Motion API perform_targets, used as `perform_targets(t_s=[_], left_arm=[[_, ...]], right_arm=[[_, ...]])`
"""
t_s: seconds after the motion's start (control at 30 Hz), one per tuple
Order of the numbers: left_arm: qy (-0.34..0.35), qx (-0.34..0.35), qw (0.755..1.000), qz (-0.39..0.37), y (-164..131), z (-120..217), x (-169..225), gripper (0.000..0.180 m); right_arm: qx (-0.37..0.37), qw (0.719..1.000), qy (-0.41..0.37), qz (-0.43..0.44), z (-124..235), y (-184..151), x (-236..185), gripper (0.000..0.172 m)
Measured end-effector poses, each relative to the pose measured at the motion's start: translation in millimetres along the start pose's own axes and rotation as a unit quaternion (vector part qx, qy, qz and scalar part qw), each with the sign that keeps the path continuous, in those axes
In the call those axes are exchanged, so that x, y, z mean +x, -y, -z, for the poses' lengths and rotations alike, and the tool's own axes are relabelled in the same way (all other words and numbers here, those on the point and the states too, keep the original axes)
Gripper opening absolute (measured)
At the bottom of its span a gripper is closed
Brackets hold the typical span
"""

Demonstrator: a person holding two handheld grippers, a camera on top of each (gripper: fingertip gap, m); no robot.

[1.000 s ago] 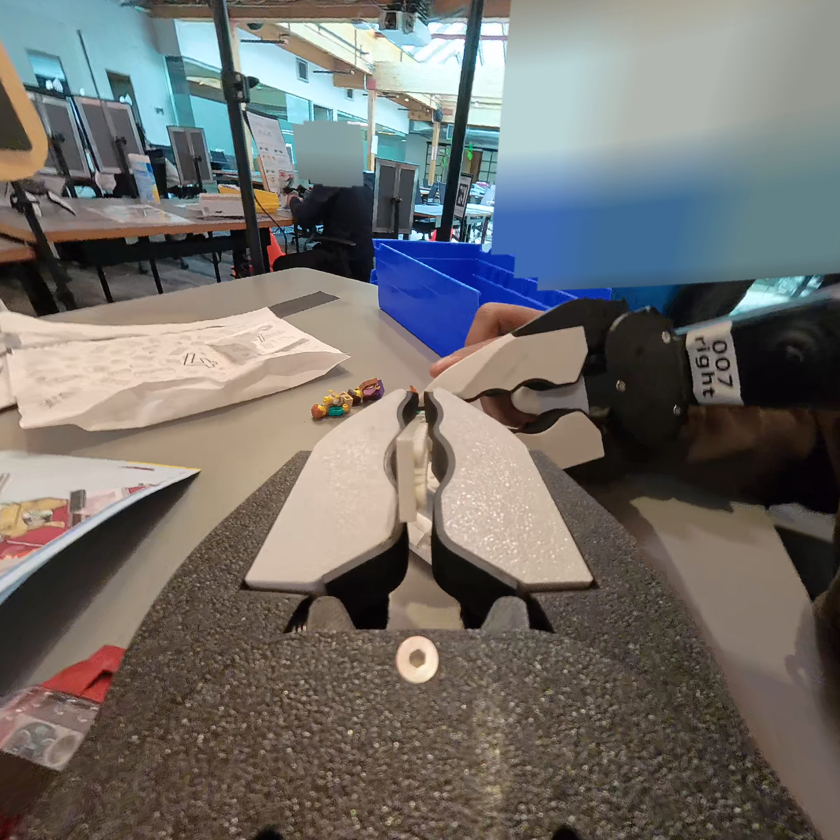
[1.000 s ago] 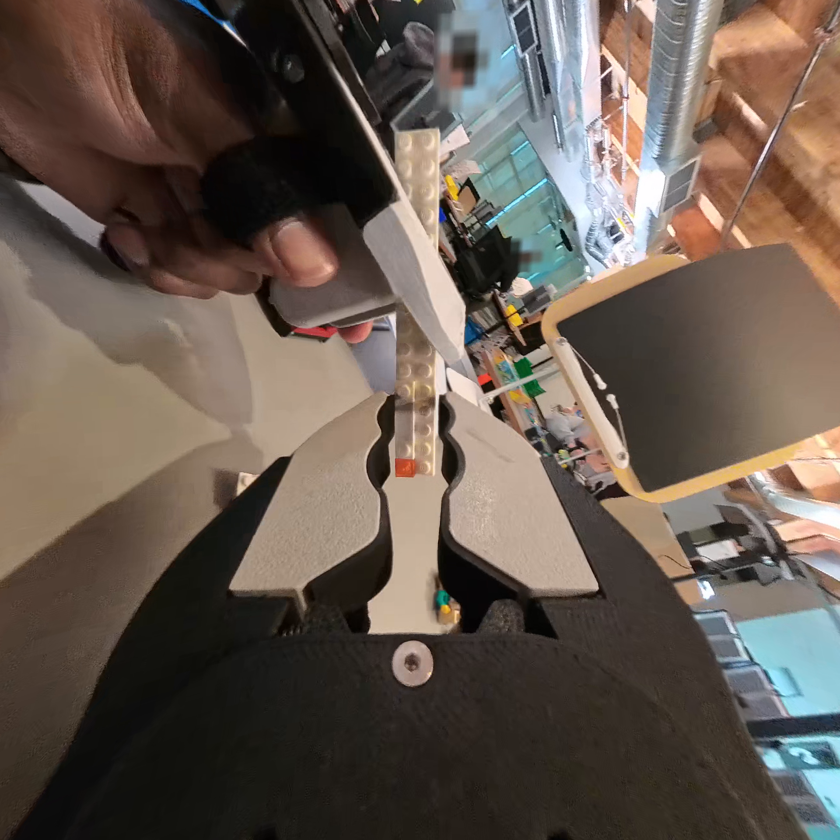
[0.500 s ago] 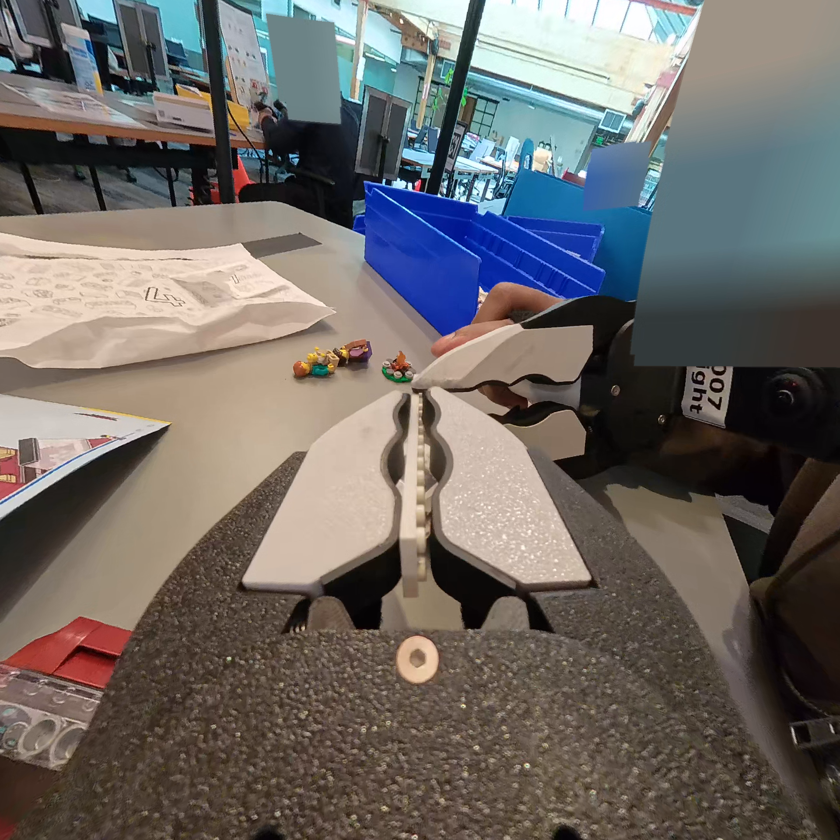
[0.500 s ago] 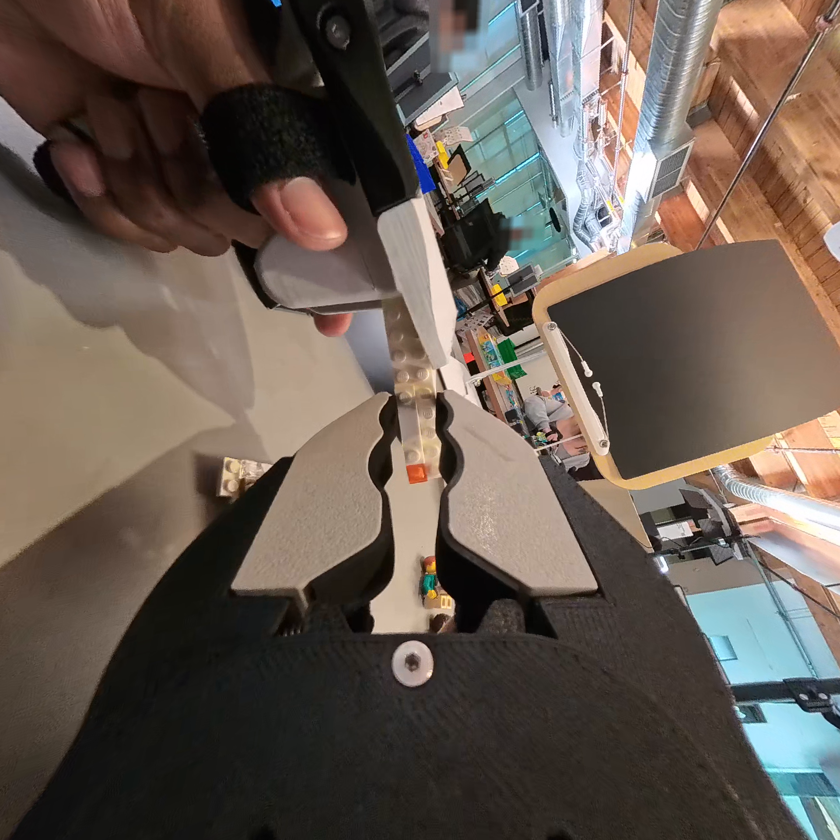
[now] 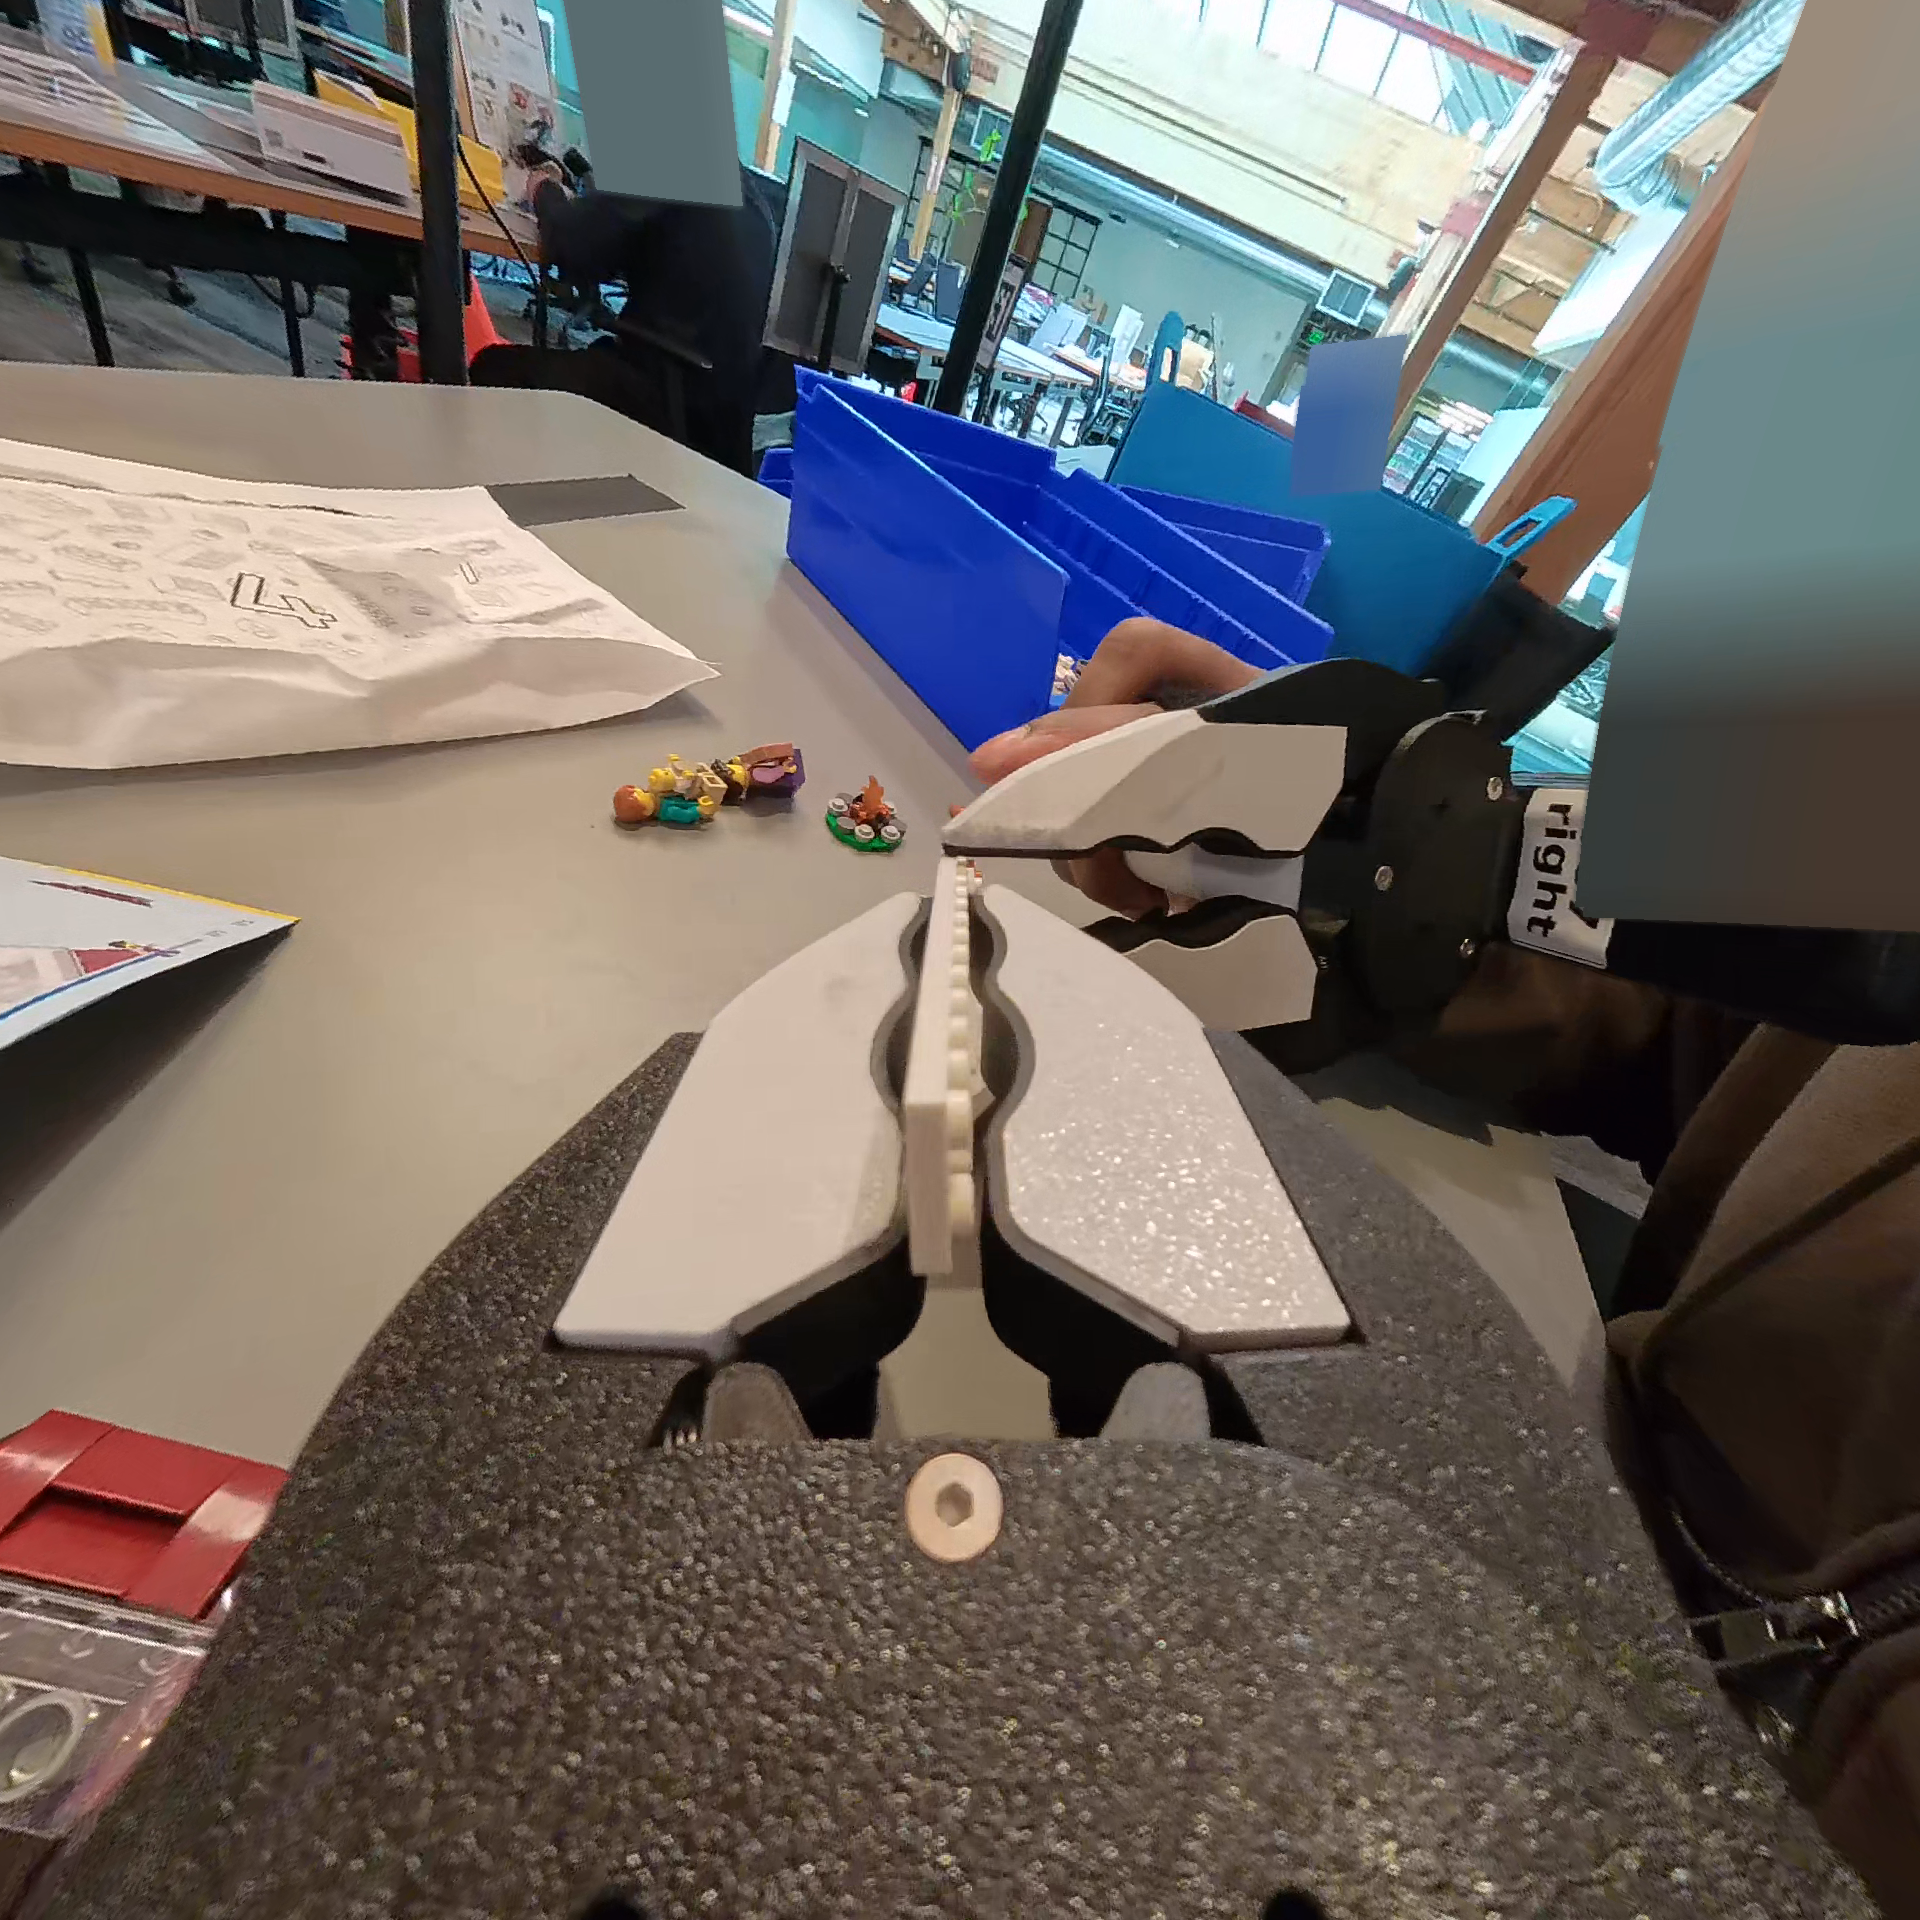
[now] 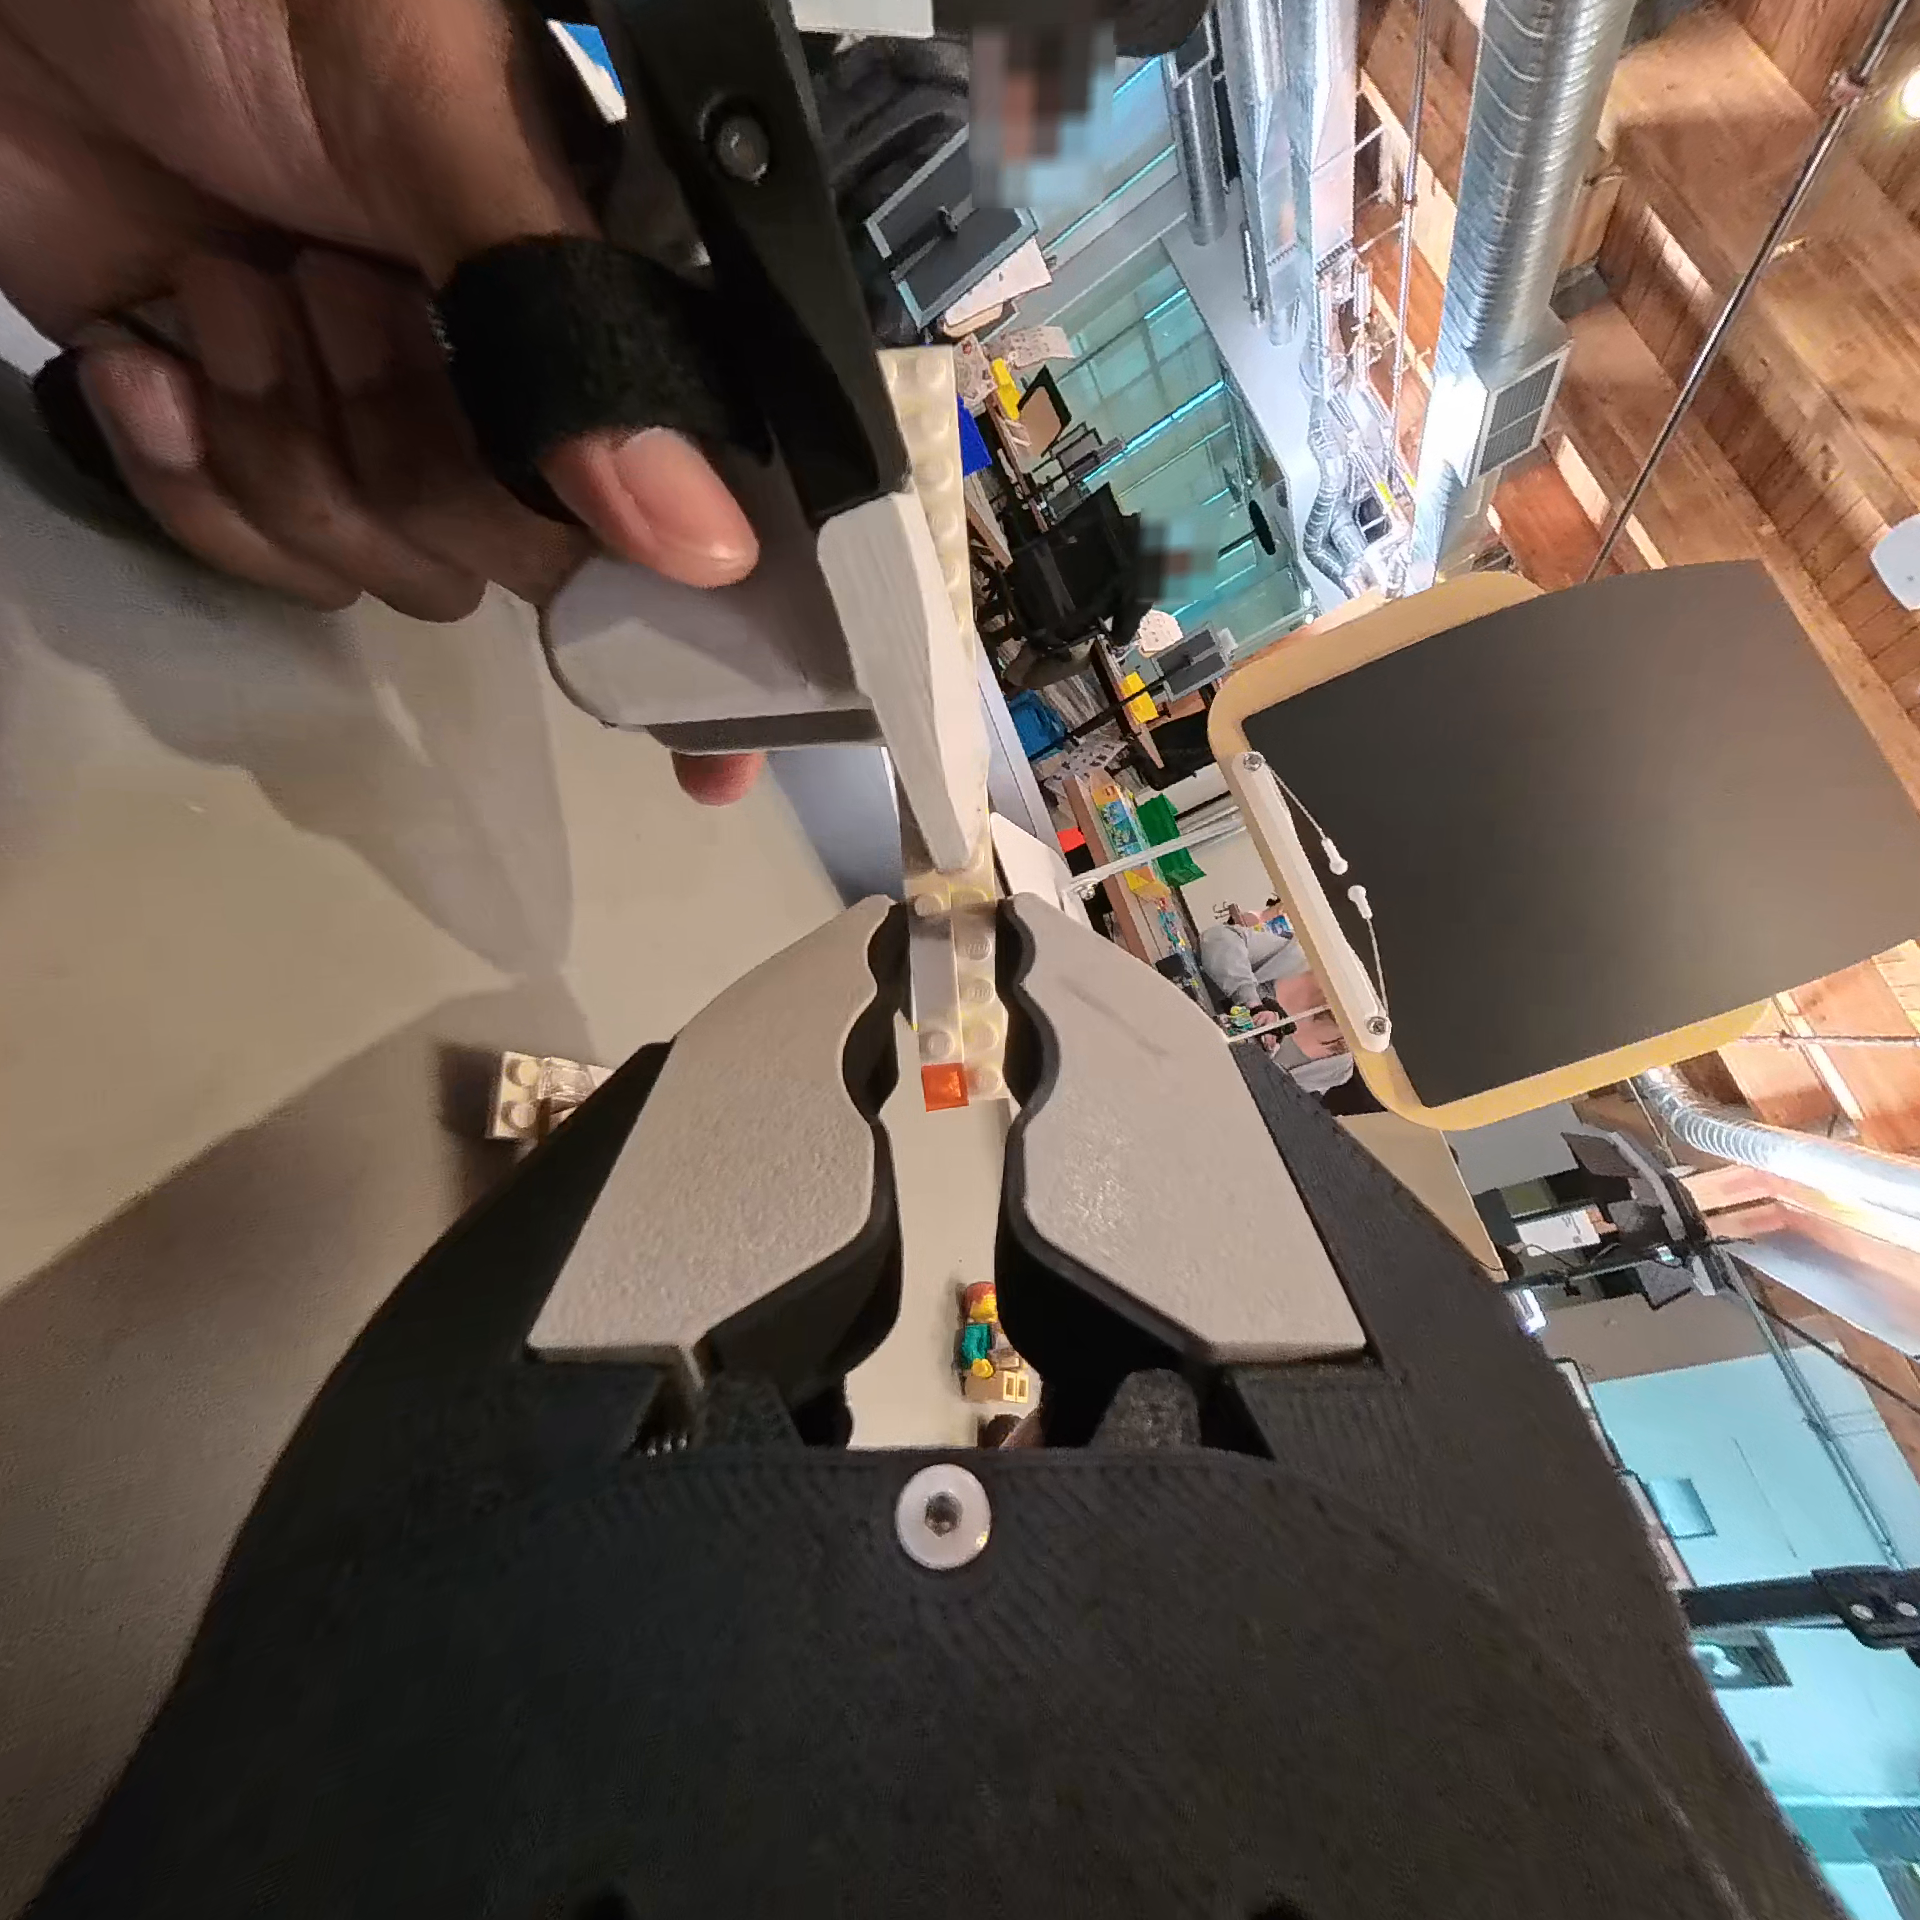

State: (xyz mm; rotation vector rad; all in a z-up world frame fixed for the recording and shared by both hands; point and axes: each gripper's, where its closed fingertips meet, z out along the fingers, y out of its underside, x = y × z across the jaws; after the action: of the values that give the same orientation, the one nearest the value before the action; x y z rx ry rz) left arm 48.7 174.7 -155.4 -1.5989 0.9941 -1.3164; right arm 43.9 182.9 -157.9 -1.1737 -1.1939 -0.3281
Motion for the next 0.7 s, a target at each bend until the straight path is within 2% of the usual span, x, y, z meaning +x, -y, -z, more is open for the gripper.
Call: perform_targets(t_s=[0.17, 0.37, 0.6, 0.7], left_arm=[[0.008, 0.008, 1.000, 0.009, -1.0, -0.7, -0.6, 0.005], [0.029, -0.001, 0.999, -0.030, -3.2, -2.0, 0.2, 0.006], [0.069, -0.013, 0.983, -0.171, -0.8, 0.6, 1.7, 0.005], [0.072, -0.021, 0.976, -0.203, -1.9, 1.6, 1.7, 0.005]], right_arm=[[-0.012, 1.000, -0.009, 0.017, -0.4, -1.1, -0.2, 0.016], [-0.025, 0.999, -0.011, 0.020, -1.5, -0.6, -1.4, 0.016], [-0.013, 1.000, -0.004, -0.001, 0.5, 2.8, 1.3, 0.017], [-0.002, 1.000, 0.015, -0.015, 2.3, 3.6, -0.4, 0.016]])
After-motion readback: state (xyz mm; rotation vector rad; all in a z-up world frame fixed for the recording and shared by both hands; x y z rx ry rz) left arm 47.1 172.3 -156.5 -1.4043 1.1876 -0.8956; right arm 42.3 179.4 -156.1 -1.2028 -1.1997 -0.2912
